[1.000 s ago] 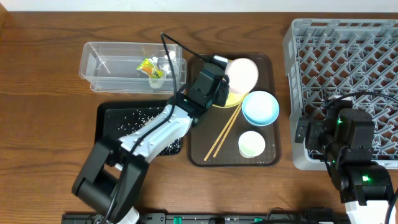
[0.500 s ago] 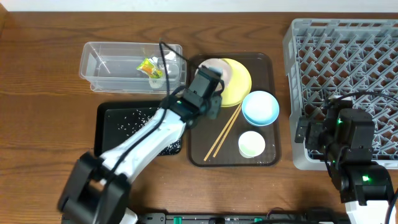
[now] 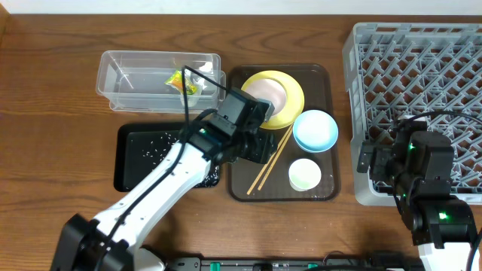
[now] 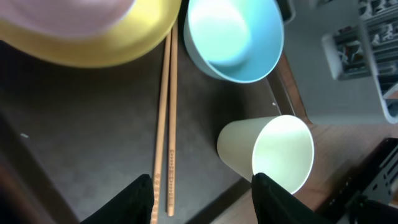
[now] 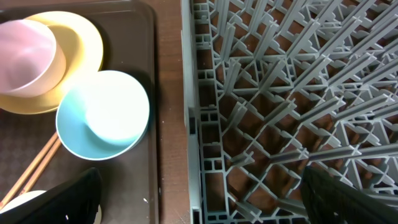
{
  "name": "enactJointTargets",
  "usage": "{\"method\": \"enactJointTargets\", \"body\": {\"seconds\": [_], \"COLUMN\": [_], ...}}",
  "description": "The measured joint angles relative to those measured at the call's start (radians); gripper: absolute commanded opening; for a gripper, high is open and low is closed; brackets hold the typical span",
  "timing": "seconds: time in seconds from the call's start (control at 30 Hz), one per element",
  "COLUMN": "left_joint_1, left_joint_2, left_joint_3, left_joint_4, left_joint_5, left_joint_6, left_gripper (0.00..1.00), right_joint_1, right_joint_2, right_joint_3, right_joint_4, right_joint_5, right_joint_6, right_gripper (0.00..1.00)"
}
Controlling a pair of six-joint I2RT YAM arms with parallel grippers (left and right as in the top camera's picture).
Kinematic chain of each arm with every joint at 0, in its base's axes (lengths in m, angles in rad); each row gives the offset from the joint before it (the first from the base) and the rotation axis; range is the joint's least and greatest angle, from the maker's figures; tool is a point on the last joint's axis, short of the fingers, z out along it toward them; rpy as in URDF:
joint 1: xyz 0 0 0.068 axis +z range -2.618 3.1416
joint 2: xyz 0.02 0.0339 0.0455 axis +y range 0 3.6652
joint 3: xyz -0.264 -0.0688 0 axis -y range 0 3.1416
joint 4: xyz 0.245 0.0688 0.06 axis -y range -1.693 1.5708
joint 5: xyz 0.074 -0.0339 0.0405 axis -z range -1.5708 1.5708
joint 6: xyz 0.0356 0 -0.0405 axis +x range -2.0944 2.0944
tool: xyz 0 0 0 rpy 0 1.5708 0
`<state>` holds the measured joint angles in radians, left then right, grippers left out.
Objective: Sort waste into correct bins and load items into the dishwasher rack
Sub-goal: 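Grasp the white cup on the brown tray with the left gripper, then hand the white cup from the left gripper to the right gripper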
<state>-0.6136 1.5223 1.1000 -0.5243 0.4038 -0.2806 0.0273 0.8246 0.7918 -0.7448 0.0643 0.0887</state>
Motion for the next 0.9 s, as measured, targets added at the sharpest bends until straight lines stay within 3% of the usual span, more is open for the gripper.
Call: {"method": "enactJointTargets", "body": {"seconds": [0.33, 0.47, 0.6, 0.67, 0.9], "left_joint_1": [-0.126, -0.157, -0.156, -0.148, -0.038], "left_joint_2": [0.142, 0.206, 0.237, 0.235, 0.205], "left_joint_3": [0.0, 0.0, 0.0, 0.0, 0.0], "left_joint_4": [0.06, 0.061, 0.06, 0.06, 0.045], "left_joint_5": [0.015, 0.002, -0.018, -0.024, 0.004], "left_joint_6": [-0.045, -0.057, -0.064, -0.062, -0.06], "left_gripper": [0.54, 0.42, 0.14, 0.06, 0.06], "right_joint_1": [0.0, 0.0, 0.0, 0.0, 0.0], "right_joint_2": [0.0, 0.0, 0.0, 0.0, 0.0], "right_joint_3": [0.0, 0.0, 0.0, 0.0, 0.0], "right_joint_4": [-0.002, -0.003, -0.004, -0.004, -0.003], "right_joint_5": [0.0, 0.0, 0.0, 0.0, -0.001], "right_joint_6": [0.0, 0.0, 0.0, 0.0, 0.003], "right_gripper": [0.99, 0.99, 0.99, 0.99, 0.99]}}
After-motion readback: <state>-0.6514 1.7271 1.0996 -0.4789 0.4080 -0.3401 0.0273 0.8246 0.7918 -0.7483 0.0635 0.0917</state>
